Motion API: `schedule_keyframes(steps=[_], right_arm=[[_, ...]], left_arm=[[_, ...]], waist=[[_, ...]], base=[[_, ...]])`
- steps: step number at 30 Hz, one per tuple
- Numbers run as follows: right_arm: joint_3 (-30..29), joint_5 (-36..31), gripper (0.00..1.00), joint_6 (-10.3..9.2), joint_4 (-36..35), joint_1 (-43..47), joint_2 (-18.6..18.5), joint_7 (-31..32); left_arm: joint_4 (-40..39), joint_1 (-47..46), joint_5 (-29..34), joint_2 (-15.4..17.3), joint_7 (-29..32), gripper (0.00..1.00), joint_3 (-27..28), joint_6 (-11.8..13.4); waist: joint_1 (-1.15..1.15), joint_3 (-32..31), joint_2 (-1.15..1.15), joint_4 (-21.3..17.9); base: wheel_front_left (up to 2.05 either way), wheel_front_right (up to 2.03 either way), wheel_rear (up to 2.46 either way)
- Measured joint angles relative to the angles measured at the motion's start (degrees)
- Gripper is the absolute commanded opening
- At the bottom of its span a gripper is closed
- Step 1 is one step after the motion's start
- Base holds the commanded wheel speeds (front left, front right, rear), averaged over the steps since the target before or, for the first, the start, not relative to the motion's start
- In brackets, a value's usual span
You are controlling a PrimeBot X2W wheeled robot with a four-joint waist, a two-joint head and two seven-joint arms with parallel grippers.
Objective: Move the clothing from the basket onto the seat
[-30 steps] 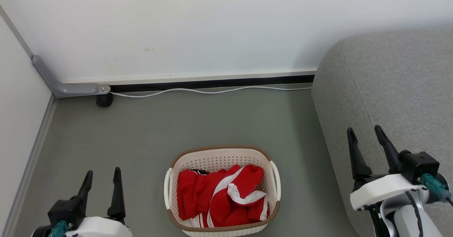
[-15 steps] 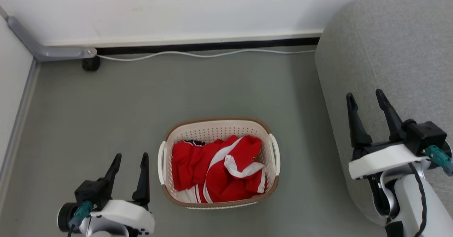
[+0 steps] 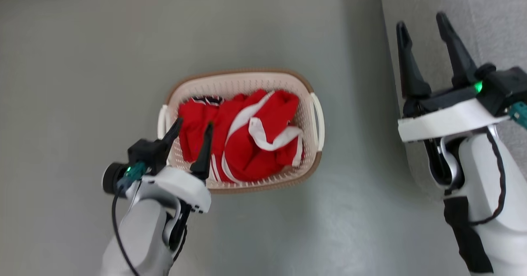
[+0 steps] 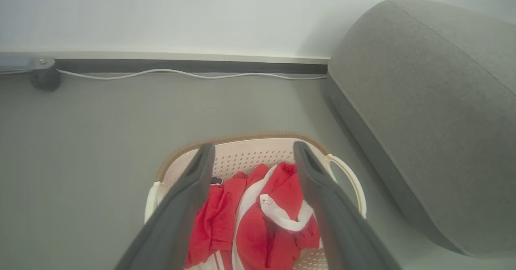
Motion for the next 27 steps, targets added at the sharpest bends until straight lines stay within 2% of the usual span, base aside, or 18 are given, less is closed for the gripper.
schedule_keyframes(steps=[9, 17, 21, 27], right_arm=[[2.7, 0.5, 1.0, 0.0, -1.6, -7.4, 0.6, 0.0], [4.3, 1.1, 1.0, 0.0, -2.4, -10.8, 1.7, 0.0], [5.1, 1.5, 1.0, 0.0, -3.2, -11.8, 2.0, 0.0], [5.5, 2.6, 1.0, 0.0, -3.6, -12.2, 2.5, 0.0]], left_arm=[[13.8, -13.9, -4.2, 0.0, 0.0, 1.0, -8.5, -2.6], [24.4, -24.1, -11.0, -0.1, 2.2, 1.0, -17.5, -2.7], [28.0, -27.7, -15.4, -0.1, 5.4, 1.0, -19.6, -2.7], [31.7, -31.6, -18.2, 1.0, 8.7, 1.0, -22.2, -2.7]], waist=[[0.0, 10.5, 0.0, -2.6], [0.0, 17.6, 0.0, -6.0], [0.0, 20.2, 0.0, -7.7], [0.0, 22.9, 0.0, -10.2]], base=[[0.0, 0.0, 0.0], [0.0, 0.0, 0.0], [0.0, 0.0, 0.0], [0.0, 0.0, 0.0]])
